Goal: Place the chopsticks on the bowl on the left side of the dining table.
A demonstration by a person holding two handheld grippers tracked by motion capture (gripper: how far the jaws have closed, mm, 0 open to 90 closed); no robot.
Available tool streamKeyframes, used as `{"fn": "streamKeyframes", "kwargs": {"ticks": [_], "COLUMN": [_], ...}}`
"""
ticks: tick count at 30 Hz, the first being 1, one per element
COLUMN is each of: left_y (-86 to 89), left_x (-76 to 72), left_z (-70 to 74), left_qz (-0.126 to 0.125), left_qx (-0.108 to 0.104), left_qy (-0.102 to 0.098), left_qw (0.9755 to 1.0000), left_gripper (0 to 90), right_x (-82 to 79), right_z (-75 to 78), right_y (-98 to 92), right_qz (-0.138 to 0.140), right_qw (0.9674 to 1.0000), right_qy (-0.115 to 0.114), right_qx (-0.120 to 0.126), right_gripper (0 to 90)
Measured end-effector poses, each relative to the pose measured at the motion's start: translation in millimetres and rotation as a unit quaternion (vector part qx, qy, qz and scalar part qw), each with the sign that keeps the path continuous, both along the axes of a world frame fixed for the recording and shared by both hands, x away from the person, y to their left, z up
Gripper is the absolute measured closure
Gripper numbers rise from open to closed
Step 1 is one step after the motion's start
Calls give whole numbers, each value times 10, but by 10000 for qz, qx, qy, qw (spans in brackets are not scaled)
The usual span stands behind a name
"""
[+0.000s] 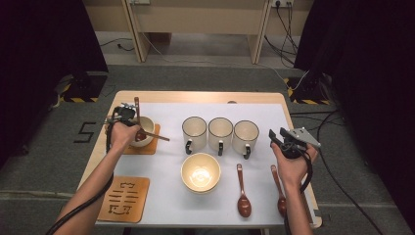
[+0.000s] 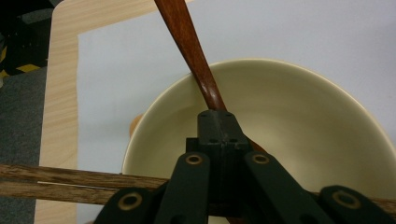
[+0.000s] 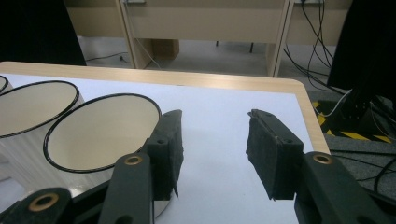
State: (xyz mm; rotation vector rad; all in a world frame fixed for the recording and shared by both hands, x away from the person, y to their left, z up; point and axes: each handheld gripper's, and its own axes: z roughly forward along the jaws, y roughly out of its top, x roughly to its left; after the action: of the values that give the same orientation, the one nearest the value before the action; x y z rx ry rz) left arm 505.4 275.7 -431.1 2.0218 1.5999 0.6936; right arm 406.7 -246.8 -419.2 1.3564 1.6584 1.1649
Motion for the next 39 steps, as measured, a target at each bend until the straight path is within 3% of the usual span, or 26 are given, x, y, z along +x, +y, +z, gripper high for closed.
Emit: {"fn": "streamKeyframes", "kwargs": {"ticks": [10, 18, 31, 39], "left_y": [7, 1, -100, -235], "left_x": [-8, -66, -471, -674], "left_z": [-10, 63, 338, 273], "left_qz": [102, 30, -468, -824], "left_qx": [-37, -136, -457, -594], "left_qy": [111, -154, -334, -195], "left_qw": [9999, 9998, 9973, 9946], "left_gripper": [893, 892, 892, 893], "right_x": [0, -2, -15, -15], "right_z": [-2, 3, 20, 22], "right_y": [8, 6, -10, -1], "right_qz": [8, 11, -26, -9], "right_qw": [10000, 10000, 10000, 10000], "right_qy": [20, -2, -11, -12], "right_qx": [7, 22, 9, 3], "right_gripper": [553, 553, 553, 553]}}
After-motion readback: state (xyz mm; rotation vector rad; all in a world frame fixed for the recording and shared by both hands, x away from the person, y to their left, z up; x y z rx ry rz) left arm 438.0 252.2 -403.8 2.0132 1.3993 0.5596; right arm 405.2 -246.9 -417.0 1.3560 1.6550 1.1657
